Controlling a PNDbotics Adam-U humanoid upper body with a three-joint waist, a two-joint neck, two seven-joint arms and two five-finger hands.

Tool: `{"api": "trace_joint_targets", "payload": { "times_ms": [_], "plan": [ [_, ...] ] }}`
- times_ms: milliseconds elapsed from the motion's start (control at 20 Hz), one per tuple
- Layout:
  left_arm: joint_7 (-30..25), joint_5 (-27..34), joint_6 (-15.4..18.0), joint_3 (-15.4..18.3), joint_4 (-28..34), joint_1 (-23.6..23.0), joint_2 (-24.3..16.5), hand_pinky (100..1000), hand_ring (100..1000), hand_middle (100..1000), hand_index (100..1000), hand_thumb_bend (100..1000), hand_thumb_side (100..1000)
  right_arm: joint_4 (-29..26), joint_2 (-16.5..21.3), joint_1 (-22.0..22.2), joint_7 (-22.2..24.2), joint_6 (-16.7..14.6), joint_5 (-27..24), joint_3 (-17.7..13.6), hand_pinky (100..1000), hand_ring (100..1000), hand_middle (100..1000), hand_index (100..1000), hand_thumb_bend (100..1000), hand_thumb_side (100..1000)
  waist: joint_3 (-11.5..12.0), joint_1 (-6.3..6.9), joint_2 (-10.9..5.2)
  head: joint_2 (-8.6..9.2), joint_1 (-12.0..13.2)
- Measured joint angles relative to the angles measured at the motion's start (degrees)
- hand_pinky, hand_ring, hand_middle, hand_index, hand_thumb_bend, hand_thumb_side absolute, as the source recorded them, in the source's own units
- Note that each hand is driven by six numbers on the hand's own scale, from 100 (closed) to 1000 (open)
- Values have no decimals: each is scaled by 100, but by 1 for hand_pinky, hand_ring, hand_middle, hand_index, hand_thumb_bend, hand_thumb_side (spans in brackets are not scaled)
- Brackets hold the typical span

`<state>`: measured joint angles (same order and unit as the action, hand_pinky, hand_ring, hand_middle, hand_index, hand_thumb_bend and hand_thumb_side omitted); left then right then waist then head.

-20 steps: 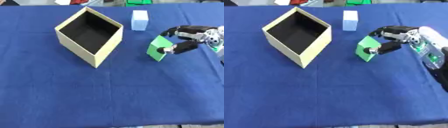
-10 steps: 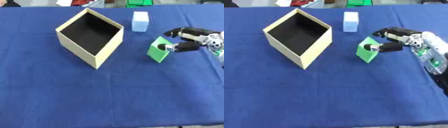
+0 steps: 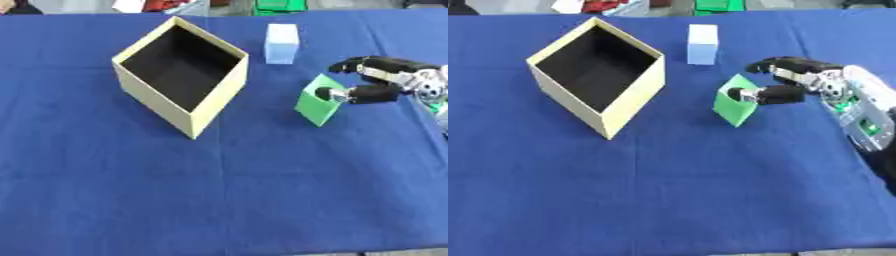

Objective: Pick up objects on the table and place them in the box.

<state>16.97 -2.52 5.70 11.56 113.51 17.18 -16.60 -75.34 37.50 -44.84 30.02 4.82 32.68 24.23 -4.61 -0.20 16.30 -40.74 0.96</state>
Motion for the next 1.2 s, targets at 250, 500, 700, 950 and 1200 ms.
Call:
{"api": "trace_joint_targets", "payload": {
  "times_ms": [250,500,700,950,1200],
  "plan": [
    [-23,0,-19,0,0,4,1,714,623,615,733,171,896,0,-45,19,-36,84,-12,-55,920,913,913,1000,430,967,2,-5,4,2,-3],
    [-36,-3,-26,0,0,4,4,715,623,616,729,171,895,0,-64,106,-121,169,-24,-93,916,907,904,1000,469,1000,2,7,20,2,-9],
    [-62,-4,-36,0,0,4,36,715,624,617,727,172,899,-3,-94,159,-206,251,-28,-130,914,905,906,1000,484,1000,-5,11,32,2,-15],
    [-96,-4,-40,0,0,4,49,715,624,618,727,173,901,-23,-108,201,-244,292,-28,-137,912,905,906,1000,494,1000,-5,15,47,2,-35],
    [-115,-4,-50,0,0,4,49,715,623,618,725,172,901,-53,-141,202,-250,307,-17,-139,912,908,911,1000,489,1000,-4,15,61,2,-42]
  ]
}}
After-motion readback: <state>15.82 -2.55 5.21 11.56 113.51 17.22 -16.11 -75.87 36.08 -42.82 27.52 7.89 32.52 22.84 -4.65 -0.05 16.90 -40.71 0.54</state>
